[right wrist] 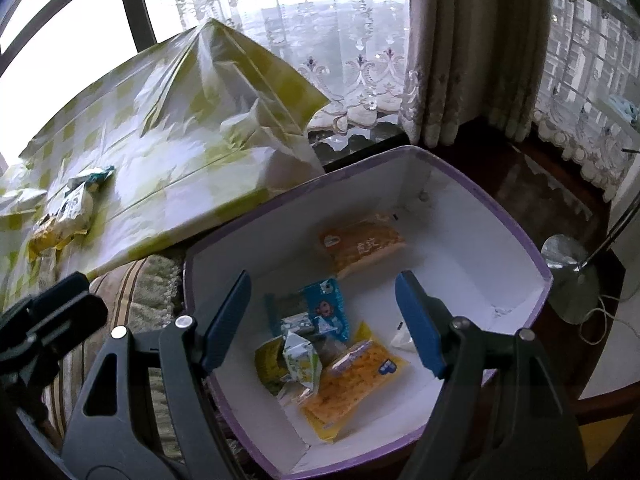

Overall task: Organize snacks
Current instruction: 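Grasp the white nut packet with the left gripper while the right grasps the clear bagged bun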

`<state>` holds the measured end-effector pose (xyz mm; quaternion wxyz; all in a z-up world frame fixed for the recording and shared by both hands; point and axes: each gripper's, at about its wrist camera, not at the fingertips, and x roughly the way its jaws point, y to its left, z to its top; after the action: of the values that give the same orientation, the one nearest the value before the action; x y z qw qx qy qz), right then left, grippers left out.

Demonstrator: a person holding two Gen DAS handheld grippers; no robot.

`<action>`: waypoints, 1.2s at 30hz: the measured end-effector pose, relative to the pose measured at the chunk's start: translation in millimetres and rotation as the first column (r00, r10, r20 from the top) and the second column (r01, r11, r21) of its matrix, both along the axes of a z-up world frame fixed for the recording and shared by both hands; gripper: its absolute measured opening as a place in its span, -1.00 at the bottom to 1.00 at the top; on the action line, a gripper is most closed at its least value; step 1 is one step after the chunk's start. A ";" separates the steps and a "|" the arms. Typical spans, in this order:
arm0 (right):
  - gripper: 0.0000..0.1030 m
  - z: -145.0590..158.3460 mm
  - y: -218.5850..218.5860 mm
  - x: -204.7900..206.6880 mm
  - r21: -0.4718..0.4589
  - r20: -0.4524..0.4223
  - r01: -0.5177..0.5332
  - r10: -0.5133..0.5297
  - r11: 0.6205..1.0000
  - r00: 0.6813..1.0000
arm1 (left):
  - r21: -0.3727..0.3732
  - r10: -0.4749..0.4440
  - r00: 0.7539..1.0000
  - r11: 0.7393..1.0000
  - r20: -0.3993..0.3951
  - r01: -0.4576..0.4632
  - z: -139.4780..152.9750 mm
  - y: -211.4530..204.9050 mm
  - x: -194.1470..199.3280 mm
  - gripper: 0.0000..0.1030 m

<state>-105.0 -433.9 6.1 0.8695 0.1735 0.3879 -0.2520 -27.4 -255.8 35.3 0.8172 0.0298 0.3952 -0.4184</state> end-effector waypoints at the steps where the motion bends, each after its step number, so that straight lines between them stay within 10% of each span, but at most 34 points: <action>1: 0.49 0.3 2.4 1.1 -0.003 -0.001 -0.008 0.008 1.000 1.000 | 0.000 0.018 1.000 1.000 -0.002 -0.018 -0.3 5.0 3.1 0.14; 10: 0.50 -1.1 35.2 21.4 0.046 0.021 -0.110 0.110 0.993 0.994 | -0.006 0.169 0.985 0.986 -0.030 -0.169 -5.0 59.9 28.9 0.14; 25: 0.50 2.9 116.9 82.6 0.025 0.012 -0.319 0.318 0.948 0.948 | 0.077 0.479 0.874 0.877 -0.075 -0.474 -25.6 186.6 91.4 0.14; 36: 0.50 6.6 146.6 127.1 0.020 0.000 -0.384 0.384 0.923 0.923 | 0.182 0.441 0.893 0.889 -0.091 -0.420 -42.2 183.8 131.6 0.21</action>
<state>22.1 -287.3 12.7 0.8993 0.1022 0.4188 -0.0732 104.2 -72.0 -6.9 0.8572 -0.0216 0.4761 -0.1950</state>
